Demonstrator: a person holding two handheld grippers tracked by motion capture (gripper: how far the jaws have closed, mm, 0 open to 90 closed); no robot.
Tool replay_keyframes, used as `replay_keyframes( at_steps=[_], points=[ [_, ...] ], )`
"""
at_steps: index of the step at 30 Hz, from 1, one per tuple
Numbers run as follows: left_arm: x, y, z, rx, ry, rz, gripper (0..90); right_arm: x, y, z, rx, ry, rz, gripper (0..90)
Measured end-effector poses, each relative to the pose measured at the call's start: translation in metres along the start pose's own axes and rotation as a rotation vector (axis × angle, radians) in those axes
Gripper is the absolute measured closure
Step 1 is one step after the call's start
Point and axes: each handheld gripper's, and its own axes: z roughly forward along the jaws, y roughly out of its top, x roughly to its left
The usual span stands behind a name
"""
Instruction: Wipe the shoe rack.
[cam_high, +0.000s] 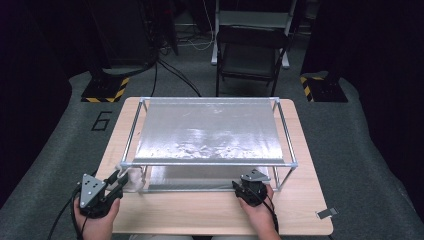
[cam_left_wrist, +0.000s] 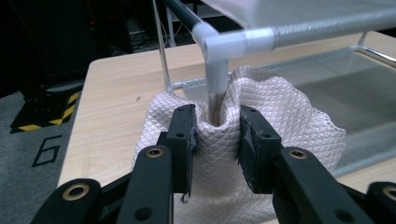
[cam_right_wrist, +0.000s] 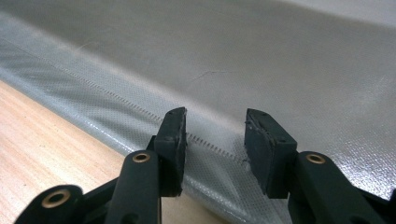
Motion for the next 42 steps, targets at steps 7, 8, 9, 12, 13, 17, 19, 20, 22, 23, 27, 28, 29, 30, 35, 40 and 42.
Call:
replay_keyframes(
  at_steps=[7,8,9,12,13,17,19,20,22,23,27,28,29,30,35,40,42],
  points=[
    [0.007,0.005,-0.008,-0.003,-0.002,-0.007,69.4,0.000,0.000,0.000,0.007,0.007,0.001,58.6],
    [0.008,0.008,-0.011,-0.002,-0.011,-0.013,70.0,0.000,0.000,0.001,0.004,0.005,0.001,58.7],
    [0.008,0.008,-0.011,-0.002,-0.011,-0.013,70.4,0.000,0.000,0.001,0.004,0.005,0.001,58.7],
    [0.006,0.016,-0.016,-0.010,-0.026,-0.006,72.8,0.000,0.000,0.000,0.008,0.003,0.001,58.7],
    [0.006,0.018,-0.017,-0.016,-0.030,-0.001,73.5,0.000,0.000,0.001,-0.002,0.004,0.002,58.7],
    [0.005,0.025,-0.020,-0.003,-0.052,0.000,76.6,0.000,0.000,0.001,0.002,0.005,0.002,58.7],
    [0.005,0.028,-0.021,-0.009,-0.055,-0.001,77.1,0.000,0.000,0.000,0.008,0.007,0.002,58.7],
    [0.005,0.030,-0.022,-0.009,-0.056,0.001,77.1,0.000,0.000,0.000,0.008,0.007,0.003,58.7],
    [0.005,0.034,-0.022,-0.013,-0.059,0.008,77.1,0.000,0.000,0.000,0.003,0.004,0.003,58.8],
    [0.005,0.037,-0.022,-0.009,-0.065,0.010,77.2,0.000,0.000,0.001,-0.002,0.005,0.002,58.7],
    [0.006,0.045,-0.023,-0.017,-0.071,0.019,77.1,0.000,0.000,0.000,0.008,0.007,-0.001,58.7],
    [0.007,0.052,-0.024,-0.022,-0.075,0.022,77.1,0.000,0.000,0.000,0.007,0.006,0.002,58.7],
    [0.007,0.052,-0.024,-0.022,-0.075,0.022,77.1,0.000,0.000,0.000,0.007,0.006,0.002,58.7],
    [0.008,0.058,-0.023,-0.026,-0.087,0.020,77.1,0.000,0.000,0.001,-0.003,0.003,0.003,58.8],
    [0.006,0.072,-0.018,-0.031,-0.104,0.034,77.1,0.000,0.000,0.000,0.007,0.006,0.002,58.7],
    [-0.001,0.082,0.007,-0.009,-0.124,0.049,77.1,0.000,0.000,0.000,0.007,0.006,0.002,58.7],
    [-0.005,0.082,0.016,-0.001,-0.134,0.048,77.2,0.001,0.000,0.000,0.002,0.027,0.014,58.8]
  ],
)
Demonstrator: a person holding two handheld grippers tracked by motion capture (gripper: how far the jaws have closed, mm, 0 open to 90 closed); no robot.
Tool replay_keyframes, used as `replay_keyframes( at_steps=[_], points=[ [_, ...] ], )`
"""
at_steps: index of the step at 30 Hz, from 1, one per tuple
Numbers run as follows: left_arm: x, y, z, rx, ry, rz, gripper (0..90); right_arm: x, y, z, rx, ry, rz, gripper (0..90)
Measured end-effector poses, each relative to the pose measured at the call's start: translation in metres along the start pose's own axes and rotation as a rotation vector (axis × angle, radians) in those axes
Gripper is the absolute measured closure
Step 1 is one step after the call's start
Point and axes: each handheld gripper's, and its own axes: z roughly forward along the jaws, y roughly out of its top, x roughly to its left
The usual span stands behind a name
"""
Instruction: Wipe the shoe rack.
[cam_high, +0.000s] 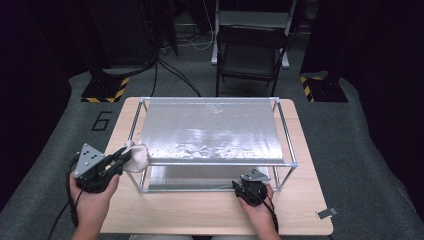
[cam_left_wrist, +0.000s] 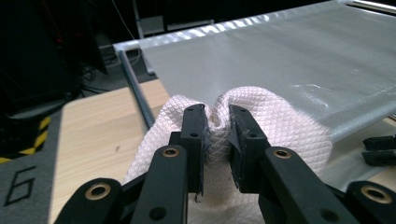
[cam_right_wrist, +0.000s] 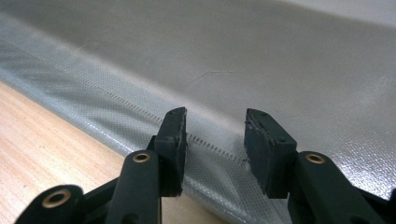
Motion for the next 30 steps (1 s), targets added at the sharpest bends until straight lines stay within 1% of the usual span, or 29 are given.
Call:
replay_keyframes(
  at_steps=[1,2,3,4,6,7,8,9,10,11,12,13,15,16,17,18,19,20,21,22,23,24,25,26,27,28,29,30],
  points=[
    [0.000,0.000,0.000,0.000,0.000,0.000,77.1,0.000,0.000,0.000,0.000,0.000,0.000,58.8],
    [-0.003,0.000,0.007,0.001,0.008,0.005,77.2,0.000,0.000,0.000,-0.005,0.005,0.004,58.7],
    [-0.003,0.000,0.007,0.001,0.008,0.005,77.2,0.000,0.000,0.000,-0.005,0.005,0.004,58.7],
    [-0.005,0.000,0.014,0.014,0.005,0.002,77.2,0.000,0.000,0.000,-0.004,0.005,0.004,58.8],
    [-0.007,0.000,0.017,0.015,0.003,-0.002,77.2,0.000,0.000,0.000,-0.001,0.002,0.004,58.8],
    [-0.008,0.000,0.020,0.014,0.001,-0.005,77.2,-0.001,0.000,0.000,0.001,0.000,-0.005,58.8],
    [-0.011,0.001,0.025,0.015,-0.007,-0.004,77.2,0.000,0.000,0.000,-0.006,0.004,0.004,58.8],
    [-0.011,0.001,0.025,0.015,-0.007,-0.004,77.2,0.000,0.000,0.000,-0.006,0.004,0.004,58.8],
    [-0.014,0.002,0.027,0.014,-0.011,-0.007,77.2,0.001,0.000,0.000,-0.008,0.001,0.005,58.9],
    [-0.017,0.004,0.030,0.012,-0.023,-0.007,77.2,0.001,0.000,0.000,-0.008,0.001,0.005,58.9],
    [-0.020,0.005,0.033,0.015,-0.030,-0.003,77.1,0.003,0.000,-0.001,-0.004,-0.009,0.029,59.0],
    [-0.024,0.007,0.037,0.019,-0.039,0.002,77.1,0.003,0.000,-0.001,-0.004,-0.009,0.029,59.0],
    [-0.034,0.011,0.045,0.021,-0.059,0.015,77.0,0.002,0.000,-0.001,-0.007,-0.008,0.023,59.1],
    [-0.044,0.014,0.053,0.025,-0.081,0.034,76.9,0.003,0.000,-0.001,-0.004,-0.008,0.032,59.1],
    [-0.044,0.014,0.053,0.025,-0.081,0.034,76.9,0.003,0.000,-0.001,-0.004,-0.008,0.032,59.1],
    [-0.054,0.017,0.059,0.036,-0.099,0.060,76.9,0.003,-0.001,-0.001,-0.003,-0.007,0.034,59.1],
    [-0.054,0.017,0.059,0.036,-0.099,0.060,76.9,0.003,-0.001,-0.001,-0.003,-0.007,0.034,59.1],
    [-0.061,0.019,0.064,0.043,-0.098,0.090,76.8,0.003,0.000,-0.001,-0.004,-0.009,0.031,59.2],
    [-0.063,0.020,0.065,0.046,-0.094,0.101,76.8,0.003,-0.001,-0.001,-0.003,-0.008,0.033,59.2],
    [-0.063,0.020,0.065,0.046,-0.094,0.101,76.8,0.003,-0.001,-0.001,-0.004,-0.007,0.035,59.2],
    [-0.064,0.021,0.066,0.046,-0.085,0.109,76.7,0.003,-0.001,-0.001,-0.004,-0.007,0.034,59.2],
    [-0.060,0.021,0.065,0.047,-0.073,0.113,76.7,0.002,-0.001,-0.001,-0.001,-0.014,0.026,59.2],
    [-0.060,0.021,0.065,0.047,-0.073,0.113,76.8,0.002,-0.001,-0.001,-0.001,-0.014,0.026,59.2],
    [-0.052,0.020,0.064,0.050,-0.052,0.103,76.7,0.000,-0.001,0.000,-0.004,-0.030,-0.006,59.2],
    [-0.052,0.020,0.064,0.050,-0.052,0.103,76.7,0.000,-0.001,0.000,-0.004,-0.030,-0.006,59.2],
    [-0.044,0.018,0.062,0.046,-0.029,0.080,76.7,0.000,-0.001,0.000,-0.003,-0.028,-0.008,59.2],
    [-0.040,0.017,0.060,0.049,-0.014,0.071,76.7,0.000,-0.001,0.000,-0.004,-0.030,-0.010,59.2],
    [-0.040,0.017,0.060,0.049,-0.014,0.071,76.7,0.001,-0.001,0.000,0.001,-0.030,0.008,59.2]
  ],
)
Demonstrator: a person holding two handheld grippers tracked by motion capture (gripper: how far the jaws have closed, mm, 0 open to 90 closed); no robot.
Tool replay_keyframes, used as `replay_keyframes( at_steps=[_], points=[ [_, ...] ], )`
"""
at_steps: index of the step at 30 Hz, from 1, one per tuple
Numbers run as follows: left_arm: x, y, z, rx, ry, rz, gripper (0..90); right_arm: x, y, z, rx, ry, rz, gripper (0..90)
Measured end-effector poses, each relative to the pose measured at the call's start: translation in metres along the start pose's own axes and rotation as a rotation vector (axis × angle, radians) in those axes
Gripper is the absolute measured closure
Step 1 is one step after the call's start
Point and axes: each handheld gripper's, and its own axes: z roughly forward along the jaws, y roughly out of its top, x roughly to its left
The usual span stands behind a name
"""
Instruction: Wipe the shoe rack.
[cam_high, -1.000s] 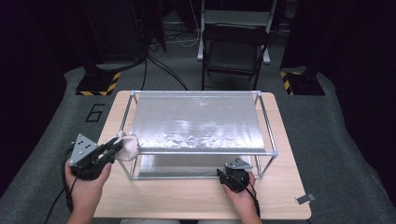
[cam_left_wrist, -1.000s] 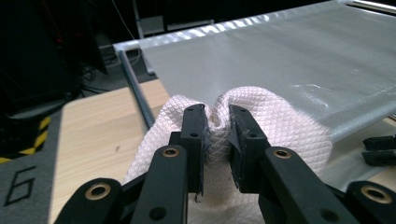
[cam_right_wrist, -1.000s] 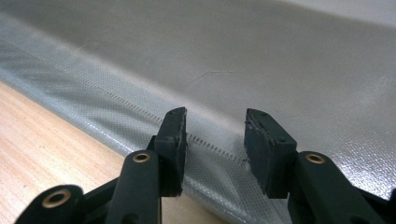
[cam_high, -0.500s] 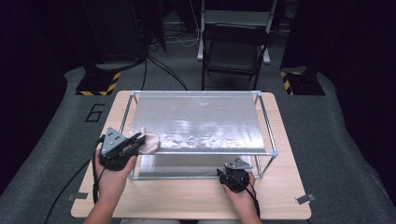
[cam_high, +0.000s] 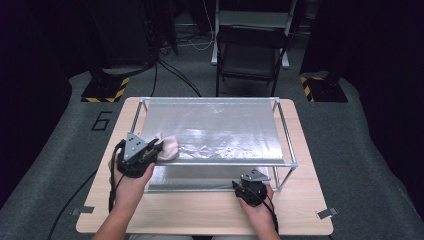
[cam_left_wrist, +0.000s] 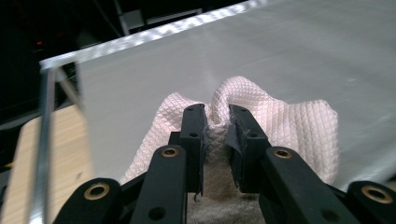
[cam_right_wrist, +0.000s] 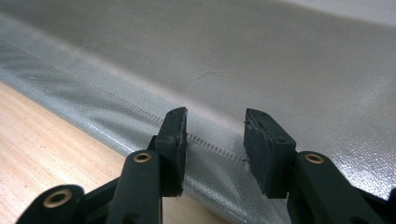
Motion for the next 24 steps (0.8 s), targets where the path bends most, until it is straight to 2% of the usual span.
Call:
replay_keyframes(
  at_steps=[1,2,3,4,9,10,12,14,17,18,21,23,24],
  points=[
    [0.004,-0.001,-0.002,0.002,0.018,-0.002,76.7,-0.001,0.000,0.000,-0.004,-0.001,-0.015,59.2],
    [0.013,-0.003,-0.006,0.009,0.039,-0.017,76.7,0.000,0.000,0.000,-0.002,0.001,-0.003,59.2],
    [0.013,-0.003,-0.006,0.009,0.039,-0.017,76.7,0.000,0.000,0.000,-0.001,0.000,-0.003,59.2],
    [0.018,-0.005,-0.008,0.009,0.049,-0.030,76.7,-0.001,0.000,0.000,-0.005,-0.001,-0.019,59.2],
    [0.016,-0.005,-0.007,0.006,0.023,-0.041,75.6,-0.001,0.000,0.000,-0.004,-0.001,-0.017,59.3],
    [0.012,-0.004,-0.004,0.007,0.027,-0.031,72.8,-0.001,0.000,0.000,-0.012,0.014,-0.010,59.3],
    [0.009,-0.003,-0.003,0.007,0.044,-0.026,66.0,-0.001,0.000,0.000,0.000,0.002,-0.005,59.3],
    [0.008,-0.003,-0.005,0.006,0.046,-0.024,57.7,0.000,0.000,0.000,-0.001,0.007,-0.003,59.3],
    [0.009,-0.005,-0.008,0.006,0.049,-0.031,50.1,-0.001,0.000,0.000,0.005,0.007,-0.008,59.3],
    [0.011,-0.007,-0.007,0.040,0.041,-0.041,47.7,-0.001,0.000,0.000,0.005,0.005,-0.016,59.3],
    [0.012,-0.010,-0.006,0.051,0.032,-0.035,47.4,-0.001,0.000,0.001,0.005,0.007,-0.008,59.3],
    [0.013,-0.013,-0.006,0.046,0.033,-0.036,56.6,-0.001,0.000,0.000,-0.005,0.000,-0.017,59.3],
    [0.013,-0.013,-0.006,0.043,0.038,-0.030,56.6,-0.001,0.000,0.001,0.000,0.007,-0.010,59.3]
  ],
)
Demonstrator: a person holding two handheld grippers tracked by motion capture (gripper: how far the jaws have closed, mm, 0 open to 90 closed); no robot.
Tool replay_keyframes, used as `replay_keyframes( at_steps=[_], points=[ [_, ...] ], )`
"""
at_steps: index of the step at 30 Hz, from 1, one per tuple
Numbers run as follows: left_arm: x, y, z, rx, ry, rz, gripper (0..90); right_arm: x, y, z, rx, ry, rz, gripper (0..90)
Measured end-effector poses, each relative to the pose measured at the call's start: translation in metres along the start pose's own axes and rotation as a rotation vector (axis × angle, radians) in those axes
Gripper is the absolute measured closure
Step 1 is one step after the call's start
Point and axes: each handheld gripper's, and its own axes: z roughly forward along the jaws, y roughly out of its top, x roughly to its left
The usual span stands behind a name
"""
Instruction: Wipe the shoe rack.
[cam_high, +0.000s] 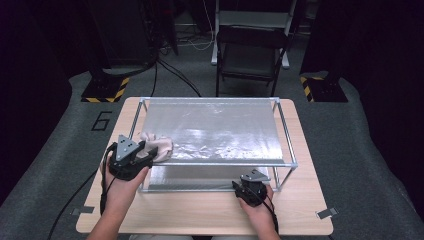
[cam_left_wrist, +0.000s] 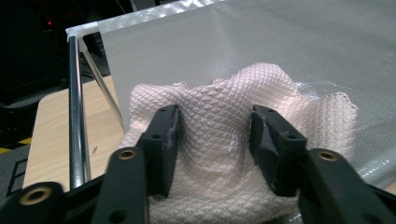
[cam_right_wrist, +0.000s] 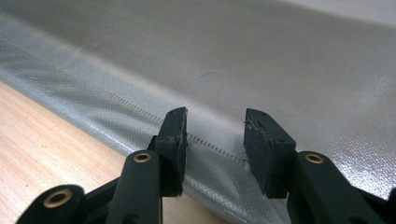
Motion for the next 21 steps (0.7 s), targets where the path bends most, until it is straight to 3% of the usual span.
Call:
replay_keyframes(
  at_steps=[2,6,8,10,13,14,15,16,21],
  points=[
    [0.002,0.000,-0.001,0.004,0.010,0.005,64.1,0.000,0.000,-0.001,-0.004,-0.006,-0.004,59.3],
    [0.010,0.000,0.001,0.010,0.067,-0.005,68.6,0.000,0.000,0.000,0.005,0.001,-0.006,59.3],
    [0.010,-0.001,0.002,0.004,0.064,-0.029,69.7,0.000,0.000,0.000,0.005,0.001,-0.006,59.3],
    [0.004,0.001,0.004,0.003,0.062,-0.026,70.5,0.000,0.000,-0.001,-0.001,0.019,0.003,59.3],
    [-0.005,0.004,0.008,0.002,0.033,-0.014,70.6,0.000,0.000,0.000,-0.006,0.010,0.001,59.3],
    [-0.016,0.008,0.012,0.004,-0.015,-0.008,70.6,0.001,0.000,-0.001,-0.008,0.005,0.000,59.3],
    [-0.016,0.008,0.012,0.004,-0.015,-0.008,70.6,0.001,0.000,-0.001,-0.008,0.005,0.000,59.3],
    [-0.027,0.011,0.018,-0.001,-0.067,-0.007,70.5,0.001,0.000,-0.001,-0.008,0.004,0.000,59.3],
    [-0.047,0.017,0.024,-0.001,-0.109,0.037,70.5,0.000,0.000,-0.001,-0.008,0.003,-0.001,59.4]
  ],
)
